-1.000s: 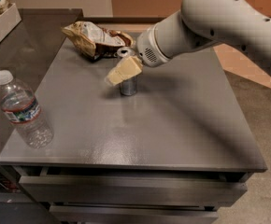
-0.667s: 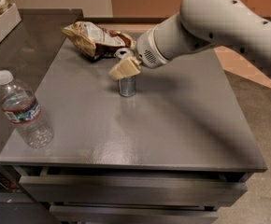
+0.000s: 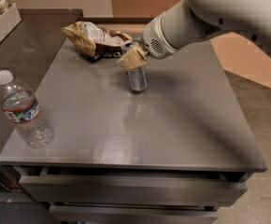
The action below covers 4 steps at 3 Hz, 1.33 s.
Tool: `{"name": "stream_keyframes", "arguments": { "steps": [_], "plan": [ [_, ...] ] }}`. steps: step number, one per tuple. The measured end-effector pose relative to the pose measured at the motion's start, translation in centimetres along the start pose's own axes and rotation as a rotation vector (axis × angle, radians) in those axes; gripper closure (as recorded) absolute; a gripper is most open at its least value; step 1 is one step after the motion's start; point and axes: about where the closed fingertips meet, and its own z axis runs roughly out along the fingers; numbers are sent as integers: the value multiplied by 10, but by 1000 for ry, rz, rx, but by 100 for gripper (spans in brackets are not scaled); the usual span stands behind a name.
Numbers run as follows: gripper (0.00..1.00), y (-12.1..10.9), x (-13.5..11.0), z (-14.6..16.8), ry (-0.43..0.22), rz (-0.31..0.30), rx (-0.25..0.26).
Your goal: Knock redbull can over
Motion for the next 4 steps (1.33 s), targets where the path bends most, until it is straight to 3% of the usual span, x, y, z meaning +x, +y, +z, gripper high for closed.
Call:
{"name": "stream_keyframes", "arguments": {
  "steps": [1,2,3,4],
  "plan": [
    [100,-18,-10,-19,83,-62,18],
    [100,-25,-13,-22,201,-158,-18],
    [100,-17,1,-18,342,-239,-107],
    [83,-5,23,-13,475,-297,-181]
  ]
}}
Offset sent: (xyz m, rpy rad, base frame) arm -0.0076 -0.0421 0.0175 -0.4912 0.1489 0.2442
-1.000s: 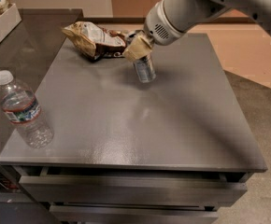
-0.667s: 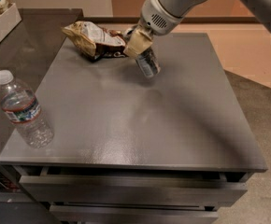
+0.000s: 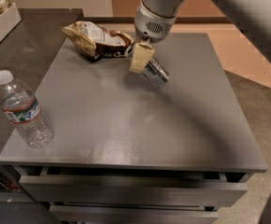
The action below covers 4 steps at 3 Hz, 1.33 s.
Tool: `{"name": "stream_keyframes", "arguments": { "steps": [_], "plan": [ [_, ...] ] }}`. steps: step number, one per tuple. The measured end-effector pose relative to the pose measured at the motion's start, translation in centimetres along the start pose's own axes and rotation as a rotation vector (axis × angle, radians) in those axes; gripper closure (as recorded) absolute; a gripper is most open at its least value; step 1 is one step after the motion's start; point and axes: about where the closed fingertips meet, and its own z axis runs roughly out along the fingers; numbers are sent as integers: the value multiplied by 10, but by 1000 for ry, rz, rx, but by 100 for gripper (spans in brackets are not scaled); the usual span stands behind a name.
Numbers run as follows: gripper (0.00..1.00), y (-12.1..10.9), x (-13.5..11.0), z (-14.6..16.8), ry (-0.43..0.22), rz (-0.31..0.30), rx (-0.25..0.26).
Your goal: Knock redbull can over
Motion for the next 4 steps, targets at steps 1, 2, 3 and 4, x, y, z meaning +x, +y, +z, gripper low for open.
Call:
{"name": "stream_keyframes", "arguments": {
  "steps": [1,2,3,4],
  "plan": [
    [59,10,10,15,116,-46,-36],
    [36,15,14,27,195,-79,-49],
    [12,13,12,28,189,-80,-40],
    [0,12,11,28,184,-81,-33]
  ]
}}
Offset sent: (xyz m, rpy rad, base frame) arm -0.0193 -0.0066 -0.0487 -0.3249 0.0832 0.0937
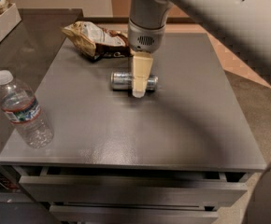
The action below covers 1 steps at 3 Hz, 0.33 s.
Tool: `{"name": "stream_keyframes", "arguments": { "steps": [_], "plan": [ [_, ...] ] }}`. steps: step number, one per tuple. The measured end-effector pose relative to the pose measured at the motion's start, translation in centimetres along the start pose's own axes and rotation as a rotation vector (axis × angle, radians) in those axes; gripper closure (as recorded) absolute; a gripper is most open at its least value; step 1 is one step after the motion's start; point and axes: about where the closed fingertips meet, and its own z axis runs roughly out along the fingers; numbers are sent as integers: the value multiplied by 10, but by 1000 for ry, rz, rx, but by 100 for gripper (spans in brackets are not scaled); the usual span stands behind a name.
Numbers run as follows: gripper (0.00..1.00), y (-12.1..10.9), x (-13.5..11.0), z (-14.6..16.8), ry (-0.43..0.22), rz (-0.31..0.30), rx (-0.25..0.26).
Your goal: Knock redbull can over
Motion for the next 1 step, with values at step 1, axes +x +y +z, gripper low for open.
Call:
{"name": "stream_keyframes", "arguments": {
  "steps": [1],
  "plan": [
    [0,0,0,0,0,0,0]
  ]
}}
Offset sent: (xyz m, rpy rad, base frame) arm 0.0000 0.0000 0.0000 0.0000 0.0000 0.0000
